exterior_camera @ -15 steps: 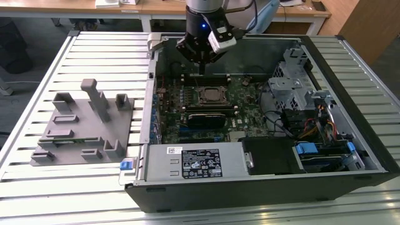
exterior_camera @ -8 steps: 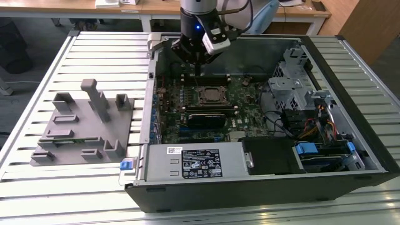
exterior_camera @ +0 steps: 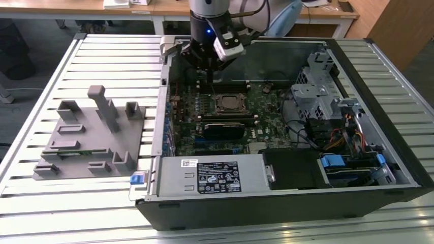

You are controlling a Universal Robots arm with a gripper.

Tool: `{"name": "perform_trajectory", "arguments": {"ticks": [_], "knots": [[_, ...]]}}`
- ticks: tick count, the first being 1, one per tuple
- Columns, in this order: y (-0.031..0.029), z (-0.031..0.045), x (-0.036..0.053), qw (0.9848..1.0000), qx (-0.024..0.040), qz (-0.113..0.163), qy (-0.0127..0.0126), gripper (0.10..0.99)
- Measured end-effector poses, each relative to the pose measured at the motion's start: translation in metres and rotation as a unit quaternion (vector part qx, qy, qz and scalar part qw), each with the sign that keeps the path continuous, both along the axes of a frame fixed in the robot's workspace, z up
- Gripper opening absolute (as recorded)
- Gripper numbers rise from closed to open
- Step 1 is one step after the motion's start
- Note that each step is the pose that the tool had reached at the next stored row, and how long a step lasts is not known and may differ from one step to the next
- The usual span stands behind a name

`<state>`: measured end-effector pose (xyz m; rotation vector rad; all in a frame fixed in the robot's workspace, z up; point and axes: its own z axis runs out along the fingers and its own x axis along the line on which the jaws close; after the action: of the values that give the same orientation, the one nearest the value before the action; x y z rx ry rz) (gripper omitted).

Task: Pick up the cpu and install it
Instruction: 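Install the first cpu locking lever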

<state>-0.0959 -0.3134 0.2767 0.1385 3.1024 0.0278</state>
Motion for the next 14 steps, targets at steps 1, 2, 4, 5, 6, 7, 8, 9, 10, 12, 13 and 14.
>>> {"name": "perform_trajectory", "arguments": {"ticks": [1,2,4,5,6,7,8,9,10,12,13,14], "knots": [[0.0000,-0.0005,-0.0014,1.0000,0.0000,0.000,0.0000,0.106],[0.0000,-0.0010,-0.0028,1.0000,0.0000,0.000,0.0000,0.106],[0.0000,-0.0018,-0.0050,1.0000,0.0000,0.000,0.0000,0.106],[0.0000,-0.0020,-0.0056,1.0000,0.0000,0.000,0.0000,0.106],[0.0000,-0.0022,-0.0060,1.0000,0.0000,0.000,0.0000,0.106],[0.0001,-0.0026,-0.0063,1.0000,0.0001,0.001,-0.0001,0.106],[0.0004,-0.0031,-0.0069,1.0000,0.0001,0.001,-0.0001,0.106],[0.0007,-0.0035,-0.0076,1.0000,0.0001,0.001,0.0000,0.106],[0.0010,-0.0041,-0.0082,1.0000,0.0000,0.001,0.0000,0.106],[0.0026,-0.0054,-0.0090,1.0000,0.0000,0.001,0.0000,0.106],[0.0037,-0.0060,-0.0094,1.0000,0.0000,0.001,0.0000,0.106],[0.0049,-0.0067,-0.0099,1.0000,0.0000,0.001,0.0000,0.106]]}}
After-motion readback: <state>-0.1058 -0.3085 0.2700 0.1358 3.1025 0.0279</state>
